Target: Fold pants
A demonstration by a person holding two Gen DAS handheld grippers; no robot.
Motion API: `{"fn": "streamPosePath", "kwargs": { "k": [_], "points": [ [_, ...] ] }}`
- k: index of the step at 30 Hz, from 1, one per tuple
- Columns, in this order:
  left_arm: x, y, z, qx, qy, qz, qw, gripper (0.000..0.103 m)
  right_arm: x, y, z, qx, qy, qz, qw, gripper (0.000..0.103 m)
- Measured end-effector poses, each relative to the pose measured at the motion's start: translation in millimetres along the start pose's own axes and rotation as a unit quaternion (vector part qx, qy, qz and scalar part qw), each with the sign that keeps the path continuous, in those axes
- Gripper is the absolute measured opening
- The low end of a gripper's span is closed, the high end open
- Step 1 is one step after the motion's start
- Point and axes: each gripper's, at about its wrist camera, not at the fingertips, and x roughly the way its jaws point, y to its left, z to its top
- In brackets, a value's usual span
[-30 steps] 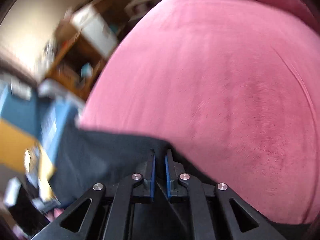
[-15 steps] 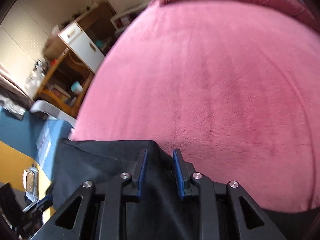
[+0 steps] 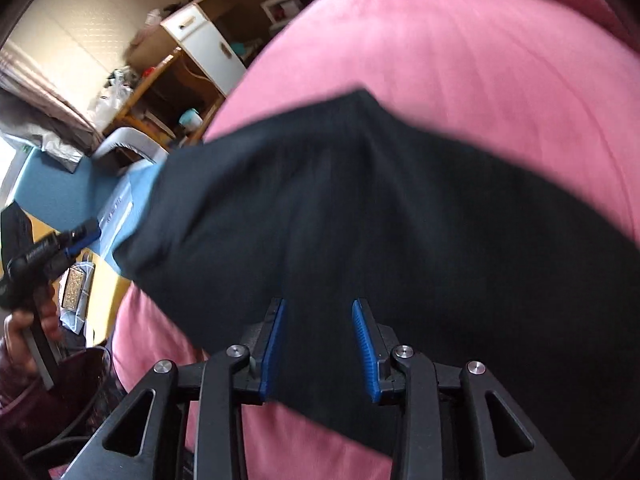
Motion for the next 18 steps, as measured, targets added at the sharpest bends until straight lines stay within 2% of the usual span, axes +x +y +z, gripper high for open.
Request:
{"fn": "streamPosePath", "kwargs": {
  "k": [3,5,6,8,11,14,16,18],
  "points": [
    [27,-1,-9,0.023,0.045,0.047,0.9976,0.026,7,-8,-22,0.028,0.008,-0.004,1.0,0.035],
    [51,1,-16,0.041,0.074,0.092,0.9921,0.026,9,-9,-30,0.034,0.005,0.003,0.999,0.035],
    [59,2,-19,0.044,0.081,0.101,0.9906,0.026,9,-11,-33,0.036,0.004,0.005,0.999,0.035],
    [64,-1,-20,0.057,0.066,0.115,0.9896,0.029,14,-15,-35,0.048,0.004,0.018,0.999,0.035],
    [64,-8,-16,0.074,0.069,0.135,0.9857,0.029,8,-26,-43,0.05,-0.004,0.029,0.998,0.035],
    [51,-20,-15,0.088,0.047,0.156,0.9827,0.029,-4,-32,-44,0.061,-0.008,0.034,0.998,0.035],
    [39,-33,-15,0.094,0.029,0.146,0.9844,0.029,-13,-38,-50,0.071,-0.017,0.033,0.997,0.04],
    [28,-52,-17,0.108,0.012,0.115,0.9875,0.03,-25,-45,-53,0.079,-0.03,0.024,0.996,0.042]
  ]
}}
